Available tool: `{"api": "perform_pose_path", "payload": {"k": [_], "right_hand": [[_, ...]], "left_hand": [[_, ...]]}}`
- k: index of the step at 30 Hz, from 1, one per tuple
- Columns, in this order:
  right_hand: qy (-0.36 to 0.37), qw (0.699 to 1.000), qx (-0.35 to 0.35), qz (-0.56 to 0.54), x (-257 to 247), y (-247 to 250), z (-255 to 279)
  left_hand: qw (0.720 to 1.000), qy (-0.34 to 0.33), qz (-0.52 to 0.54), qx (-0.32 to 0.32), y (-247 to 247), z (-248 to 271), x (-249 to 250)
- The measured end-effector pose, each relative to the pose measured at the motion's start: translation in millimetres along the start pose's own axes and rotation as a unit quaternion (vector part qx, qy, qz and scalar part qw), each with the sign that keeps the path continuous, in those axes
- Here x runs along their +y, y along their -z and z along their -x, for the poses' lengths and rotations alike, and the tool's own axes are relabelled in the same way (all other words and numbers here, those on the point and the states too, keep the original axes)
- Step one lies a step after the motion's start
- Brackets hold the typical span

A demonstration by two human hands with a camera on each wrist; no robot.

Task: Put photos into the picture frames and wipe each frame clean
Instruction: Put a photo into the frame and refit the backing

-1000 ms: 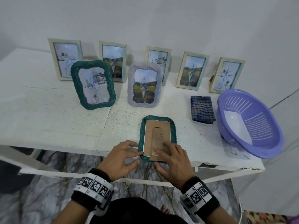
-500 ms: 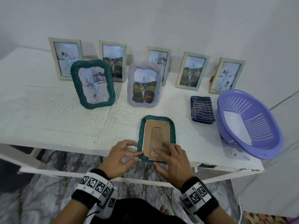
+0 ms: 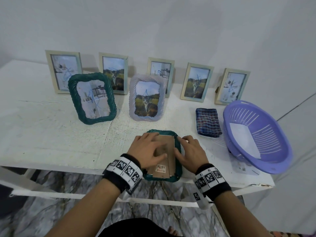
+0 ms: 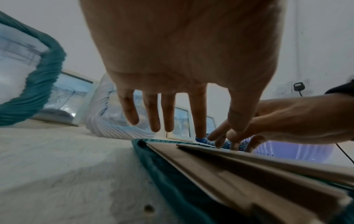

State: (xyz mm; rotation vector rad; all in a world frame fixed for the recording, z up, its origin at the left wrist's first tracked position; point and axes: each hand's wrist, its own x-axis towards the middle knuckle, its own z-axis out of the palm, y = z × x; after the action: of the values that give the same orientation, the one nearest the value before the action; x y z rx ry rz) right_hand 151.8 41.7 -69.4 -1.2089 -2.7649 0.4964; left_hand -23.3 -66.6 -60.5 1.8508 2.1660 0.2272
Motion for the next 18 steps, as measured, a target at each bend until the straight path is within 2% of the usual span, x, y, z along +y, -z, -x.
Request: {"api": "perform_pose_path", "payload": {"k": [5,11,18], "right_hand": [[-0.008,0.999,-0.051,0.010,2.3,-0.5,-12.8],[-0.045,0.991,-0.067,-0.105,9.9,-2.7,-18.8],[-0.026,0.996,-0.056,-0.063,8.9,-5.7,-19.2]], "left_hand": [[0.999,0.012,-0.032,-0.020,1.9,-10.3,-2.7],[0.999,0.005,-0.037,-0.019,2.1,-12.8,-4.4],[0.999,-0.005,-0.038,-0.014,2.9,-13.6,-6.5]]}}
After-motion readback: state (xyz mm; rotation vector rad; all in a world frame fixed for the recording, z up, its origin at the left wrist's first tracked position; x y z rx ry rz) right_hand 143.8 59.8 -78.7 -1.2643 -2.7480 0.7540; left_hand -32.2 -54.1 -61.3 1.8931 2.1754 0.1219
